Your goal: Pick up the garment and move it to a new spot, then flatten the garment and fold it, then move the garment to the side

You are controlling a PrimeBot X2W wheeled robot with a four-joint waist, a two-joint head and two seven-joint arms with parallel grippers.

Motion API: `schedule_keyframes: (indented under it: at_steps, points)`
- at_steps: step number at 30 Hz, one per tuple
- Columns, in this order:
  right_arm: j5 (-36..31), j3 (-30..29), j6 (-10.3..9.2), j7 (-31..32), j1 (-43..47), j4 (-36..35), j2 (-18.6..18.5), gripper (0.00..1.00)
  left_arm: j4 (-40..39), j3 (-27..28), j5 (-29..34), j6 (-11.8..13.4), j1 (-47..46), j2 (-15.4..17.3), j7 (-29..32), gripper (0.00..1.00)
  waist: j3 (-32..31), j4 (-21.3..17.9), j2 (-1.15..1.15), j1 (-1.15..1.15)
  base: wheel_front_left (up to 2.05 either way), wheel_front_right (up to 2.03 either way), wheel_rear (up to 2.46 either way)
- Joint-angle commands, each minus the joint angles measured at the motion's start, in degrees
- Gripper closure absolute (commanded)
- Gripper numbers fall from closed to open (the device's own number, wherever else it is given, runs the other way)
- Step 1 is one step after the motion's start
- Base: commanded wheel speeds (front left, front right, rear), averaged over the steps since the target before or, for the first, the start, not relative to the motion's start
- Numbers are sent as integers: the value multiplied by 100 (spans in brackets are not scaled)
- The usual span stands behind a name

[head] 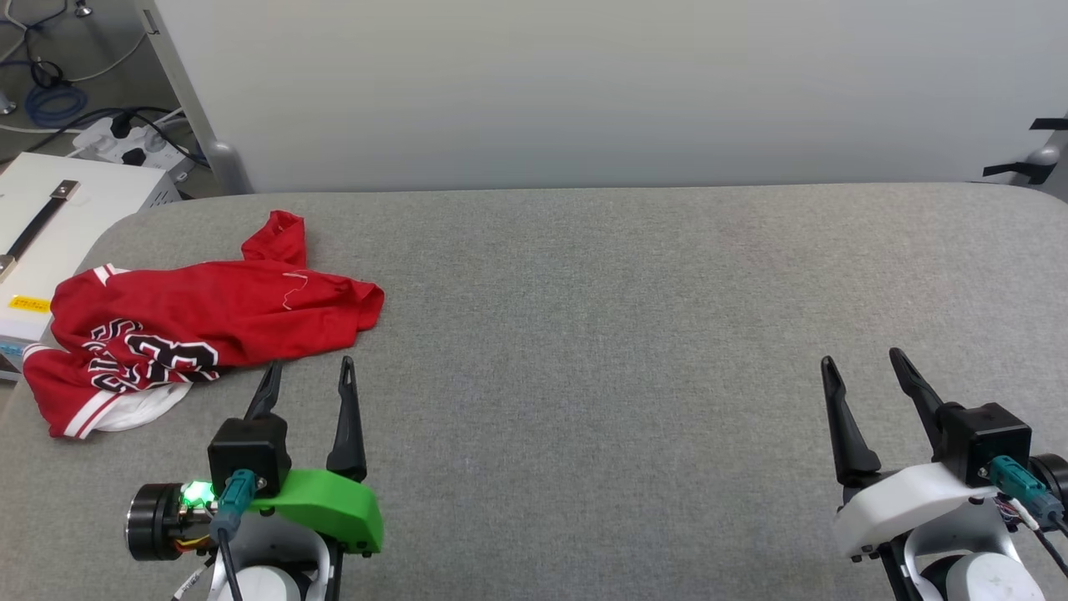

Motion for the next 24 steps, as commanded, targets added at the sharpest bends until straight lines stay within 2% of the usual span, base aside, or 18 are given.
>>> schedule_keyframes:
  at_steps: [1, 24]
  points:
    - [81, -14, 1, -69, 101, -57, 1, 0, -34, -11, -17, 43, 51, -6, -57, 0, -2, 0, 0, 0, 0, 0, 0]
    - [378, -14, 1, -339, 295, -120, 2, 0, -26, -108, -59, 91, 168, -10, -330, 0, -39, 4, 0, 0, 0, 0, 0]
